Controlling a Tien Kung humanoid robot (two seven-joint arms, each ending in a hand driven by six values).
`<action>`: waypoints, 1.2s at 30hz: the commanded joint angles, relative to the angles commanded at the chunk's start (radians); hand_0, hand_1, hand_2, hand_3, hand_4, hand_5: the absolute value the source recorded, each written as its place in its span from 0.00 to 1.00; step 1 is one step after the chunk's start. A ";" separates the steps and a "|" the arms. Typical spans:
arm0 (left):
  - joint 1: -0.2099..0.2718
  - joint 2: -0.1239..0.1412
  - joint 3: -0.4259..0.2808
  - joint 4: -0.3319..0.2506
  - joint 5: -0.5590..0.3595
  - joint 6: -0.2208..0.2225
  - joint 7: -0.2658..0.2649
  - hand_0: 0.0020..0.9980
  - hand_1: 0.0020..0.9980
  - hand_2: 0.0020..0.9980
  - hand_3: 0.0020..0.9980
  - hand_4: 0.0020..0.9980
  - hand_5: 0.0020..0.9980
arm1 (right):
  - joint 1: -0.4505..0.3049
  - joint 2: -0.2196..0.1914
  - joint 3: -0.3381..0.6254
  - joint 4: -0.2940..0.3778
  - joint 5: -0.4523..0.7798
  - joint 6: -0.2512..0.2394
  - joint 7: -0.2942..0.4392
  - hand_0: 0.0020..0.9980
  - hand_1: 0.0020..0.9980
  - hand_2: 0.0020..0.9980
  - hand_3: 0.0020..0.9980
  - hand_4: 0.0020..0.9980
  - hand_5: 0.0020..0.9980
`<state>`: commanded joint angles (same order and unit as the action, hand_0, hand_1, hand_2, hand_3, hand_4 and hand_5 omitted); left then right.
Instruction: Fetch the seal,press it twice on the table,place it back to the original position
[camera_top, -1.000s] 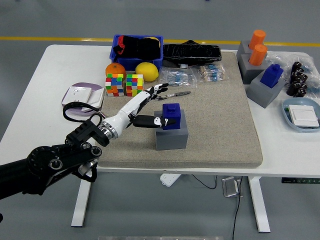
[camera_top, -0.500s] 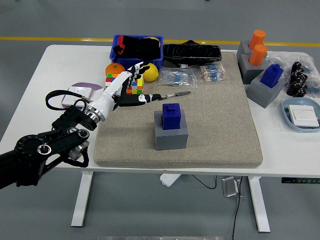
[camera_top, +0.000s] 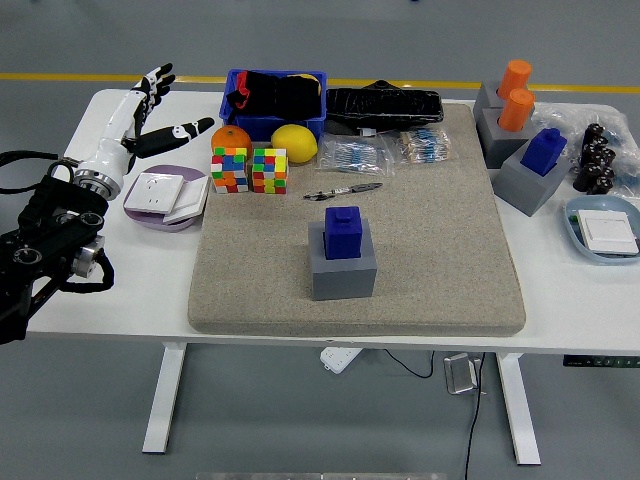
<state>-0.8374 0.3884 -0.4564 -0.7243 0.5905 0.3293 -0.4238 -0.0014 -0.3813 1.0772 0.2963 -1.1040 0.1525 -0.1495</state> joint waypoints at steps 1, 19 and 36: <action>-0.001 0.004 -0.006 0.012 -0.002 0.000 0.000 0.95 0.95 0.92 0.94 1.00 0.31 | 0.000 0.000 0.001 0.000 0.000 0.000 0.000 0.83 0.76 0.74 0.68 0.75 0.33; 0.012 0.040 -0.009 0.102 -0.030 -0.006 0.003 0.94 0.95 0.92 0.94 1.00 0.30 | 0.003 -0.006 -0.011 0.001 0.002 0.000 0.000 0.83 0.76 0.74 0.68 0.75 0.33; 0.015 0.036 -0.011 0.093 -0.024 -0.005 0.007 0.94 0.94 0.92 0.94 1.00 0.32 | -0.002 -0.005 -0.009 0.002 0.002 -0.001 0.000 0.83 0.76 0.74 0.68 0.75 0.33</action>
<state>-0.8224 0.4239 -0.4672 -0.6315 0.5666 0.3239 -0.4172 -0.0039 -0.3864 1.0684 0.2985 -1.1016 0.1518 -0.1494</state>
